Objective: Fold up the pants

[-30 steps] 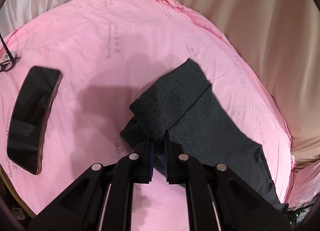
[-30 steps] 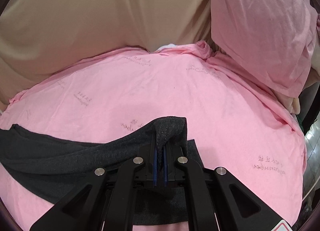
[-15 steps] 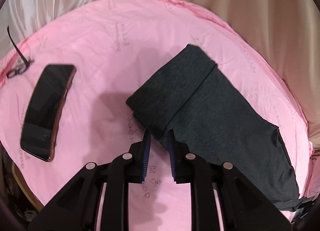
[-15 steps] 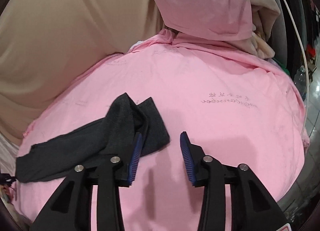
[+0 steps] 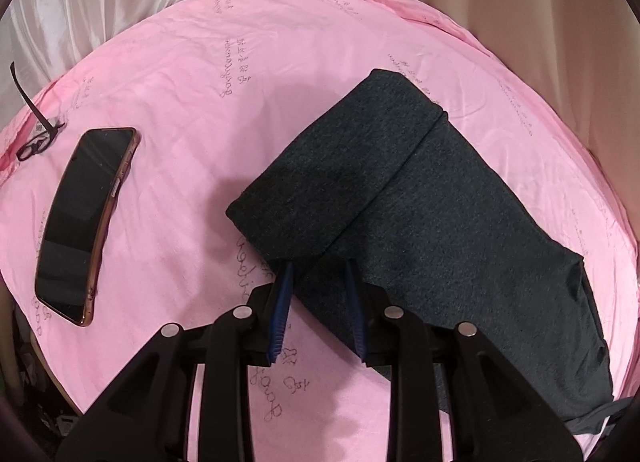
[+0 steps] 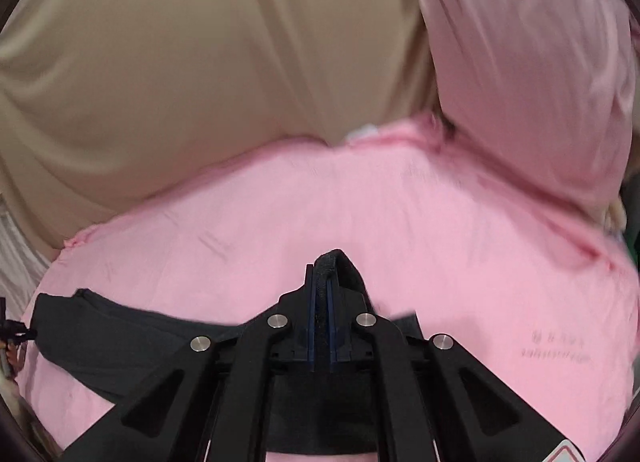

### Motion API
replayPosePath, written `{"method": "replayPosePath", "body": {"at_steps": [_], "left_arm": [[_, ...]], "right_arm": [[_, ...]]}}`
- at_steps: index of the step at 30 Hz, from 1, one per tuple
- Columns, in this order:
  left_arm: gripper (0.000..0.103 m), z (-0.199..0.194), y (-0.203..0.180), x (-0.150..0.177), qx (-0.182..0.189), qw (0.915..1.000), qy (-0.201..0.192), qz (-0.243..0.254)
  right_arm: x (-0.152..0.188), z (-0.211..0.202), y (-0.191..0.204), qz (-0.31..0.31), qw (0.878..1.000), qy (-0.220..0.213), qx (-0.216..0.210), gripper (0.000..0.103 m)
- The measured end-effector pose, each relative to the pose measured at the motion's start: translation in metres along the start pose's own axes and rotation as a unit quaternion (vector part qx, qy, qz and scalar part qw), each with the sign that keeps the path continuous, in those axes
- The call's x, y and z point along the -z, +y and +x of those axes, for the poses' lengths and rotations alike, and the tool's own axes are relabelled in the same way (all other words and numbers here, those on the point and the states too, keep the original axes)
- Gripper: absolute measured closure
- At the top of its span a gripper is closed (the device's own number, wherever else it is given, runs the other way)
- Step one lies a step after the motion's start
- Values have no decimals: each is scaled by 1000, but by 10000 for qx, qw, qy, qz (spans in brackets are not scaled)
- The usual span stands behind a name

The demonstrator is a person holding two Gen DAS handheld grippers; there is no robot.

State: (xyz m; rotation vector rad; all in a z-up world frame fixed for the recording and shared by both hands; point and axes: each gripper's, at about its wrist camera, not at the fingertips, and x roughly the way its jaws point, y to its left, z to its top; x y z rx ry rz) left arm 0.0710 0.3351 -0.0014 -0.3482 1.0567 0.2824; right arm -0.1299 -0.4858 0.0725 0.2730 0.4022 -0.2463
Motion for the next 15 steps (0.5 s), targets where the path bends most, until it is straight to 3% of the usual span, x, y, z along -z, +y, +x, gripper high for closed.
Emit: {"method": "replayPosePath", "body": {"at_steps": [1, 3, 4, 6, 9, 11, 15], "left_arm": [[77, 0, -3, 1, -53, 10000, -11, 60], [77, 0, -7, 4, -170, 9996, -66, 216], [77, 1, -8, 6, -205, 9994, -98, 269], [76, 2, -7, 7, -203, 9994, -124, 268], [75, 3, -5, 7, -197, 9994, -124, 239], [73, 3, -7, 7, -207, 9995, -108, 234], [63, 4, -8, 8, -194, 9996, -71, 172]], "right_arm": [[4, -10, 1, -220, 9997, -31, 143, 99], [30, -10, -14, -428, 9967, 378, 569, 88], [52, -8, -30, -362, 9919, 758, 948, 78], [84, -16, -58, -48, 9847, 1161, 1295, 78], [105, -47, -86, 977, 9843, 1074, 1002, 72], [99, -48, -89, 1407, 9827, 996, 675, 56], [81, -15, -90, 1928, 9737, 1212, -25, 36]]}}
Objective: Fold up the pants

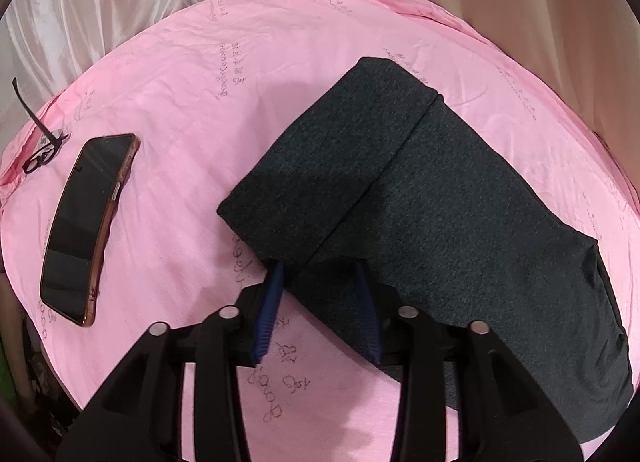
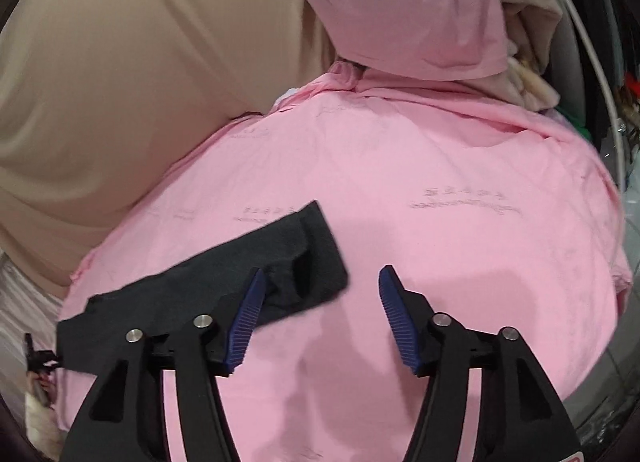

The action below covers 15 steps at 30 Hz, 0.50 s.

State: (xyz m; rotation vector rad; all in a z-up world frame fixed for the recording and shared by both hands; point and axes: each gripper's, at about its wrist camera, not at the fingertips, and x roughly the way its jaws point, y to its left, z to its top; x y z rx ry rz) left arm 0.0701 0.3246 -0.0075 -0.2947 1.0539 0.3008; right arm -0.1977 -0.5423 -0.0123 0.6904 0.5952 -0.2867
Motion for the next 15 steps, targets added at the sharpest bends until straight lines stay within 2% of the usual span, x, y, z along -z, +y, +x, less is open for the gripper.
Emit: {"method": "replayPosePath", "body": {"at_steps": [1, 3, 4, 5, 6, 7, 8, 9, 11, 12, 13, 15], "left_arm": [[61, 3, 0, 2, 5, 10000, 48, -39], [60, 9, 4, 4, 70, 9998, 113, -160], [60, 9, 4, 5, 91, 9998, 69, -173], [60, 9, 4, 5, 102, 9998, 58, -170], [60, 9, 4, 5, 105, 9998, 64, -174], [60, 9, 4, 4, 101, 9998, 81, -176], [60, 9, 3, 3, 99, 9998, 96, -165], [60, 9, 3, 2, 94, 9998, 110, -148], [60, 9, 2, 1, 88, 9998, 124, -128], [60, 9, 3, 1, 92, 9998, 118, -123], [60, 9, 2, 2, 97, 9999, 94, -96], [60, 9, 2, 4, 104, 9999, 30, -29]], "right_arm": [[-2, 11, 0, 156, 9997, 184, 16, 33], [-2, 36, 3, 358, 9981, 498, 33, 33], [-3, 50, 8, 292, 9979, 584, 43, 42], [-6, 59, 15, 154, 9976, 661, 102, 82], [-9, 68, 23, 26, 9969, 761, 185, 97], [-14, 64, 37, -153, 9977, 610, 240, 97], [-20, 50, 53, -428, 9985, 281, 196, 97], [-26, 26, 76, -860, 9960, -224, 99, 97], [-20, -9, 101, -1631, 9825, -854, 265, 98], [-11, -12, 102, -2048, 9725, -941, 587, 98], [-6, -3, 94, -2169, 9695, -768, 846, 98], [11, 27, 56, -2087, 9682, -38, 1377, 97]]}}
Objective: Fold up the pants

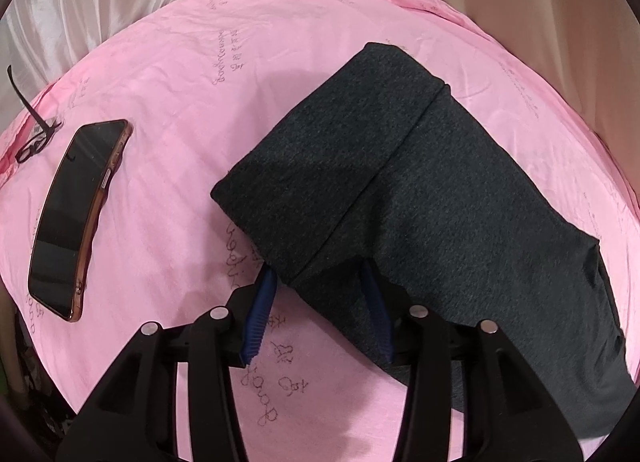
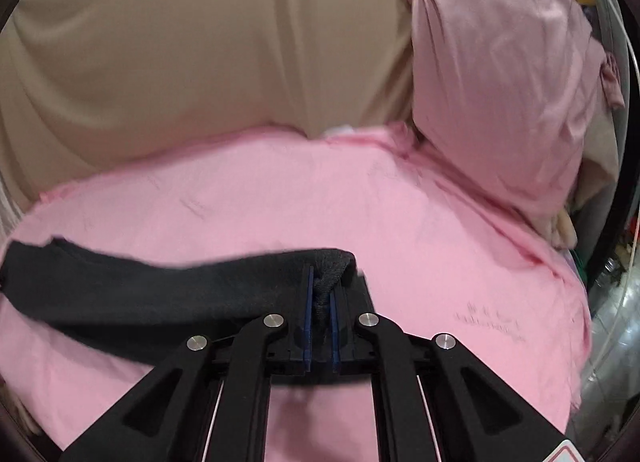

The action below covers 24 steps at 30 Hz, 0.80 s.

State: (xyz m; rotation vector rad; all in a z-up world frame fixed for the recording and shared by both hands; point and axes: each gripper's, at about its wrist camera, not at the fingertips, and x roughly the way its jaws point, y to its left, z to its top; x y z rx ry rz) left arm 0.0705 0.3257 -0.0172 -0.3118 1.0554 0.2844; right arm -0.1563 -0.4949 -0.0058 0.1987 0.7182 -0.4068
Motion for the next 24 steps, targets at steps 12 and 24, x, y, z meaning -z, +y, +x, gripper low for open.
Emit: {"method": "replayPosePath", "body": {"at_steps": [12, 24], "left_arm": [[60, -59, -10, 8, 359, 9970, -587, -359], [59, -87, -134, 17, 989, 9880, -717, 948]], "right_arm": [[-31, -1, -1, 558, 9982, 91, -217, 33], [-78, -48, 61, -577, 9900, -1250, -301, 99]]}}
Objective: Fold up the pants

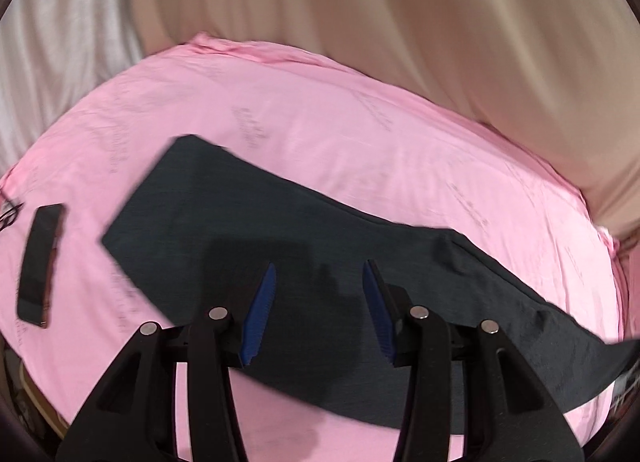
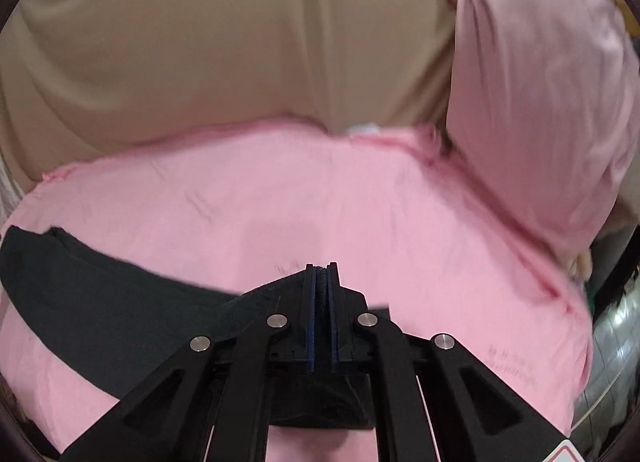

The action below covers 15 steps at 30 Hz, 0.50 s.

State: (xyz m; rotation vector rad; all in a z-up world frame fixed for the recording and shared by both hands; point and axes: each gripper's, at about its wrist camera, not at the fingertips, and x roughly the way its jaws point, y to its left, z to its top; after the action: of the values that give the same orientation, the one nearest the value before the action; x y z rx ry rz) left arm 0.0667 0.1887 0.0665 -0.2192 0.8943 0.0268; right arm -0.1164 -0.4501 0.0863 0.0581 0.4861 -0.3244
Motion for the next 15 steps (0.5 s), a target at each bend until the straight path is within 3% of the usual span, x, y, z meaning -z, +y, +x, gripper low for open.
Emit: {"method": "replayPosePath", "body": {"at_steps": [1, 2, 5, 6, 9, 11, 12, 13, 15], "left_arm": [[59, 6, -11, 2, 46, 9999, 61, 85], [59, 11, -20, 3, 100, 9998, 112, 138], [59, 29, -43, 13, 271, 9983, 331, 391], [59, 36, -53, 16, 295, 9974, 418, 511], [59, 51, -85, 21, 344, 9944, 562, 821], [58, 55, -100, 22, 450, 9924, 600, 975], [56, 59, -113, 23, 576, 9899, 670, 1111], [43, 61, -120, 23, 646, 9882, 729, 1179], [31, 69, -134, 24, 828, 9848, 882, 1249]], "right_arm": [[6, -6, 0, -201, 9996, -106, 155, 99], [20, 0, -5, -334, 9989, 122, 317, 98], [90, 39, -36, -103, 9861, 1530, 634, 95], [105, 43, -44, 20, 9812, 1745, 829, 95], [110, 28, -57, 592, 9843, 1564, 567, 80], [99, 18, -58, 781, 9879, 1281, 405, 49], [90, 17, -58, 832, 9890, 1194, 279, 45], [83, 20, -57, 892, 9888, 1190, 105, 41], [70, 34, -65, 1073, 9845, 1379, -118, 37]]}}
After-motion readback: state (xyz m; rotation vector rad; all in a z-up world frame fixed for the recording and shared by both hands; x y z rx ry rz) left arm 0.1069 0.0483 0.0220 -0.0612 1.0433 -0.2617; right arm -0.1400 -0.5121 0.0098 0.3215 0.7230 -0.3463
